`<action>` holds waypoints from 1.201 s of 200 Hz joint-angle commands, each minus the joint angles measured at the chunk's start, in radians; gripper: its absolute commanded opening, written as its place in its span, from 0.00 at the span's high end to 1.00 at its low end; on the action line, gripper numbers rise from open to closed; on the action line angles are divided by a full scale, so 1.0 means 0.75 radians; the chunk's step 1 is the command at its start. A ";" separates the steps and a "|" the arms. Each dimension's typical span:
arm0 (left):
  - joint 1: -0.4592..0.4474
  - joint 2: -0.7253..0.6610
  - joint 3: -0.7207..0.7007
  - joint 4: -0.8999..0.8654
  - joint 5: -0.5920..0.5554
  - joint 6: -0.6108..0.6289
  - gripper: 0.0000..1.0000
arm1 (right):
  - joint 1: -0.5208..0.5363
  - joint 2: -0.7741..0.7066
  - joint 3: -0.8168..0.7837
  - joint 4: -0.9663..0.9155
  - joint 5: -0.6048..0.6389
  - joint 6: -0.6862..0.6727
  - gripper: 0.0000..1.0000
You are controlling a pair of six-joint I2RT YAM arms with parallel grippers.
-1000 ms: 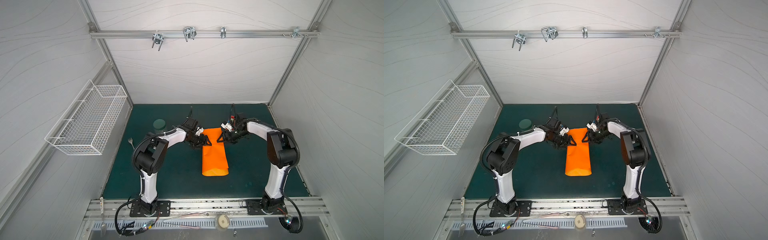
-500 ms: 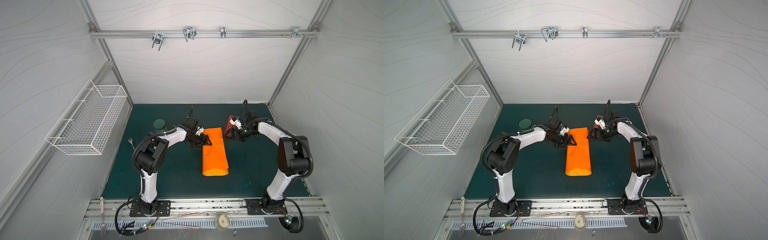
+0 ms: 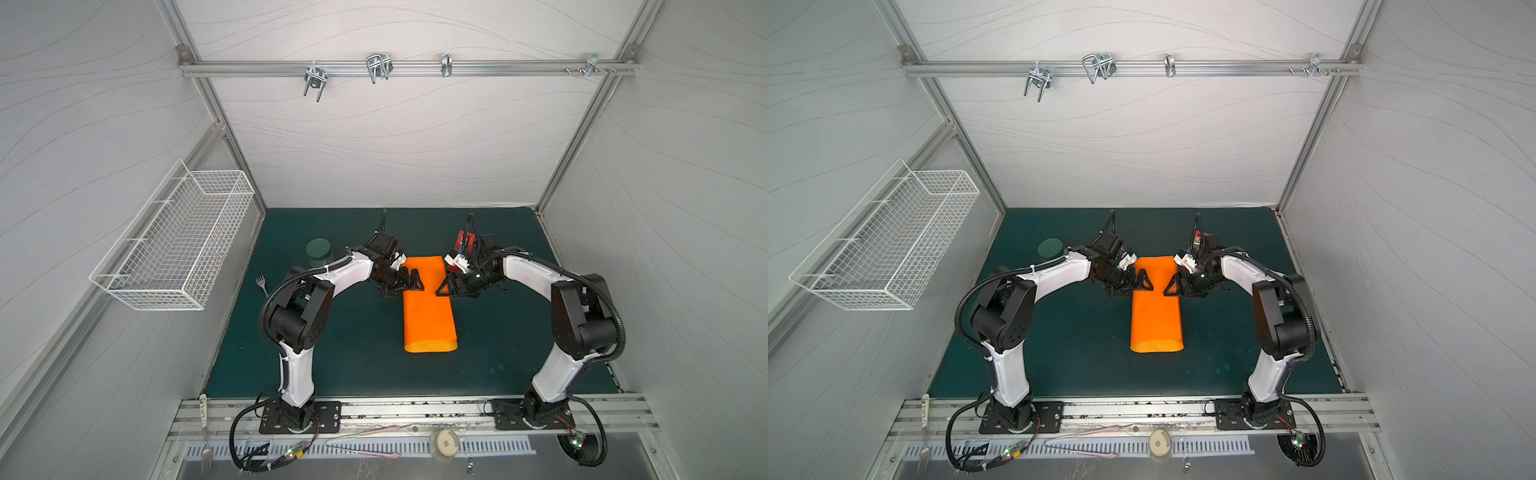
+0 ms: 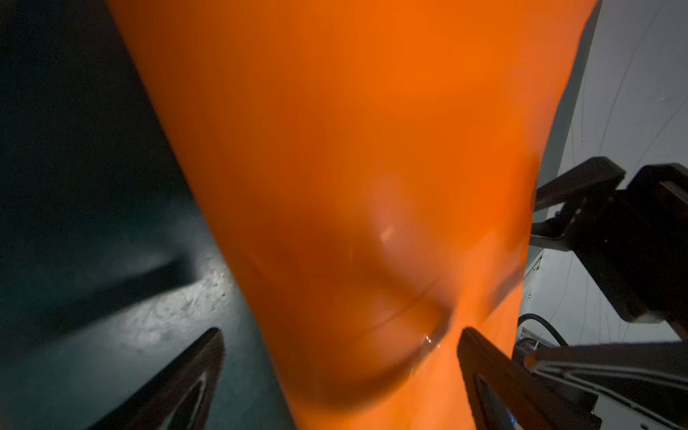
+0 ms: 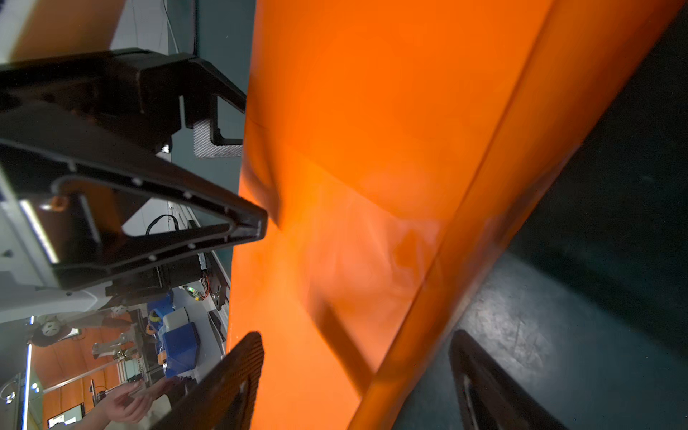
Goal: Wrap a gift box in wrapping paper
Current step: Wrap the gift box with the wrapping paper, then move the gift box to the center of the table.
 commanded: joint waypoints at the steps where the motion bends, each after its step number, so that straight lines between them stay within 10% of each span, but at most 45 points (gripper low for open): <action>1: 0.027 -0.070 0.041 -0.086 -0.011 0.087 0.01 | -0.001 0.030 -0.002 0.035 -0.004 0.007 0.23; 118: 0.006 0.072 0.033 -0.001 0.065 -0.041 0.40 | 0.035 0.125 0.066 0.126 -0.065 0.100 0.38; 240: 0.195 0.170 0.188 -0.076 -0.047 0.069 0.32 | 0.055 0.285 0.342 0.238 -0.032 0.192 0.32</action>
